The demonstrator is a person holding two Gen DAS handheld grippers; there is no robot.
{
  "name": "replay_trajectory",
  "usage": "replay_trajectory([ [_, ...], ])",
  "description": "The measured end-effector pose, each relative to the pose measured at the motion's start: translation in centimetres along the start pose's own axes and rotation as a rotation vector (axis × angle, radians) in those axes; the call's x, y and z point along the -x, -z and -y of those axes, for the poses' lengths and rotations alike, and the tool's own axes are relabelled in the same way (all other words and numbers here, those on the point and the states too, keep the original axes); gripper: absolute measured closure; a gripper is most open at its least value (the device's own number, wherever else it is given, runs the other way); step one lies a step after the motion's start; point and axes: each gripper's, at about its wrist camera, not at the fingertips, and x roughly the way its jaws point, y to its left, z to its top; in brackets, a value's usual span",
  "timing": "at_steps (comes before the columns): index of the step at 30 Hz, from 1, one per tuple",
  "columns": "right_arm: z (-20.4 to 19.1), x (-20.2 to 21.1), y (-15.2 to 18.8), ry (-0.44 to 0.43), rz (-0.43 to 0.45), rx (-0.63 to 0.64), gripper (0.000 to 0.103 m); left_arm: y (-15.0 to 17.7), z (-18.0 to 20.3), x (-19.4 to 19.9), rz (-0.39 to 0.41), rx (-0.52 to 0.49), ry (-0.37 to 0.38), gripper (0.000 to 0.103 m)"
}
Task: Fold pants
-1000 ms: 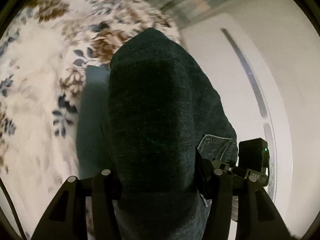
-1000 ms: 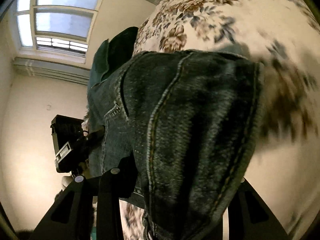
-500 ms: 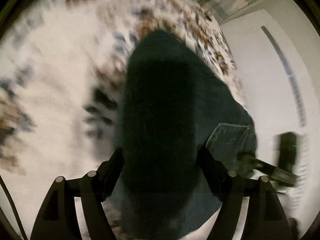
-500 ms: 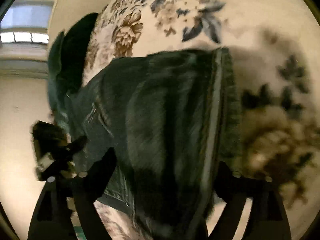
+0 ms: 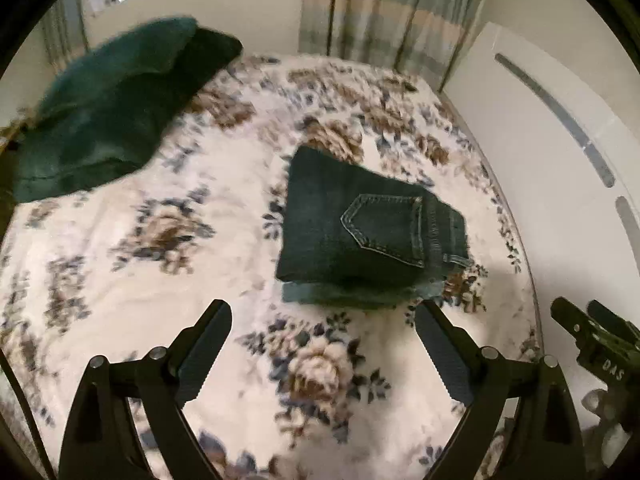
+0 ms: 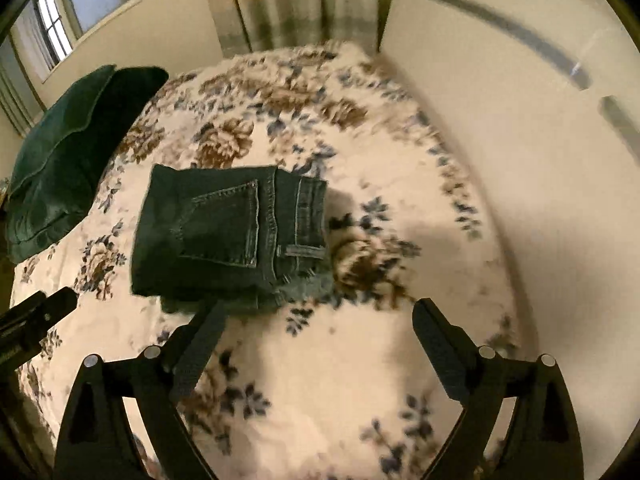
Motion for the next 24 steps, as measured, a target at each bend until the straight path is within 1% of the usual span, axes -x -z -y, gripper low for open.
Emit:
replay_trajectory([
  [3,-0.2,7.7,2.4,0.025,0.055,0.046,0.006,1.3,0.7,6.1,0.054,-0.014,-0.038,0.009],
  [5,-0.1,12.6,3.8,0.024,0.083,0.059,0.006,2.2,1.1,9.7,0.072,-0.018,-0.046,0.009],
  [6,-0.1,14.4,4.3,0.023,0.092,0.063,0.006,2.7,1.2,11.3,0.081,-0.022,-0.046,0.009],
  [8,0.1,19.4,5.8,0.024,0.109,0.066,0.006,3.8,1.6,15.2,0.102,-0.029,-0.048,0.009],
  [9,0.1,21.0,6.3,0.022,0.116,0.071,0.006,4.4,1.7,16.8,0.11,-0.032,-0.042,0.009],
  [12,0.4,28.1,8.7,0.006,0.142,0.066,0.006,6.1,2.1,21.7,0.138,-0.051,-0.03,0.009],
  [14,0.3,31.7,10.0,0.01,0.163,0.071,0.006,7.5,2.1,25.2,0.154,-0.06,-0.03,0.009],
  [15,0.2,34.1,10.9,0.005,0.177,0.072,0.006,8.1,2.0,26.4,0.161,-0.064,-0.019,0.009],
  [18,0.4,39.6,13.2,-0.014,0.197,0.061,0.006,10.3,1.8,30.2,0.169,-0.08,-0.01,0.009],
  [22,0.2,45.8,15.9,-0.026,0.228,0.065,0.006,13.0,1.8,34.9,0.193,-0.116,-0.012,0.009],
  [24,0.0,48.5,17.5,-0.028,0.24,0.076,0.006,14.2,1.6,36.9,0.204,-0.117,0.0,0.009],
])
